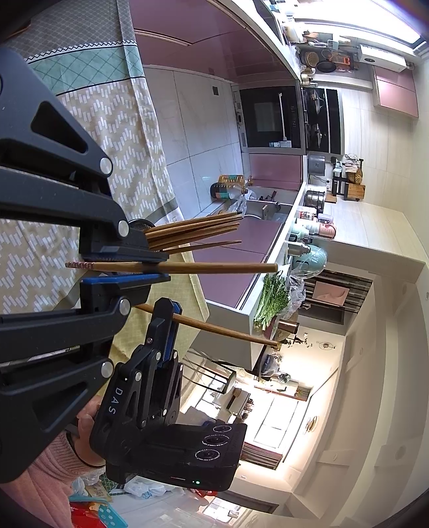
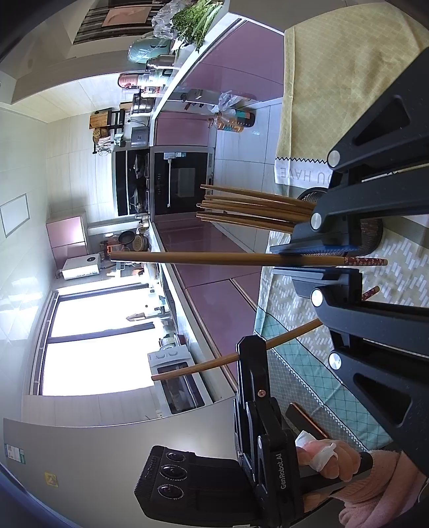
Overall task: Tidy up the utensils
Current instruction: 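Carry the chopstick over the mesh cup with the left tool while the right tool follows, then lower the chopstick into the cup with the left tool while the right tool inserts its own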
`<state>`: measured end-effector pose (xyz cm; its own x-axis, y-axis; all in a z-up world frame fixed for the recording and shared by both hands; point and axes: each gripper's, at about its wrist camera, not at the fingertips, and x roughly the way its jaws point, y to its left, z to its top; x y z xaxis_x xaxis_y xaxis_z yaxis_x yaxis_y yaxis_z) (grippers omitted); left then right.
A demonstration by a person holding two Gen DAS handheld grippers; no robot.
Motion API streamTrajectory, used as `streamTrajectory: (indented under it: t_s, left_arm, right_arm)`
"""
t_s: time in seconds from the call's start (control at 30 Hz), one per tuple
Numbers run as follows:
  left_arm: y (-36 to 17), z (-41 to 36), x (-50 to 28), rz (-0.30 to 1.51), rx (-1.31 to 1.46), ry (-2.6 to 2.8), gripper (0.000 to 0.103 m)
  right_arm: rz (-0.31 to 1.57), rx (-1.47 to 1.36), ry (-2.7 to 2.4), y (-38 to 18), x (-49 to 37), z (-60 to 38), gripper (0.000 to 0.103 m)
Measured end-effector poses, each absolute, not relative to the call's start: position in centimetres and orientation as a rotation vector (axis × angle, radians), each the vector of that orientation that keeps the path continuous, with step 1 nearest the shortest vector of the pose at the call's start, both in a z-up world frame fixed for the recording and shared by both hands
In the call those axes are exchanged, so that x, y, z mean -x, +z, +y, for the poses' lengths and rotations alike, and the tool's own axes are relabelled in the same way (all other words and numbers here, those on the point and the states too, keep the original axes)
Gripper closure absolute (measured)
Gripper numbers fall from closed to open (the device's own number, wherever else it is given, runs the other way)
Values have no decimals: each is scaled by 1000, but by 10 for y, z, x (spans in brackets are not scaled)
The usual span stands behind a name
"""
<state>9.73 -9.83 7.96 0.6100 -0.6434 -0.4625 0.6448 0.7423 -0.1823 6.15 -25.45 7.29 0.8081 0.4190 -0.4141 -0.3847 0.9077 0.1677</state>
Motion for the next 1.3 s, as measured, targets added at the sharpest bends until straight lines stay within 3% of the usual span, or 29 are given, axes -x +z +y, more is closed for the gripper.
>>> streamTrajectory:
  t_s: [1.3]
  left_arm:
    - [85, -102, -100, 520, -3, -748, 96]
  right_arm:
    - [456, -80, 443, 73, -71, -254, 97]
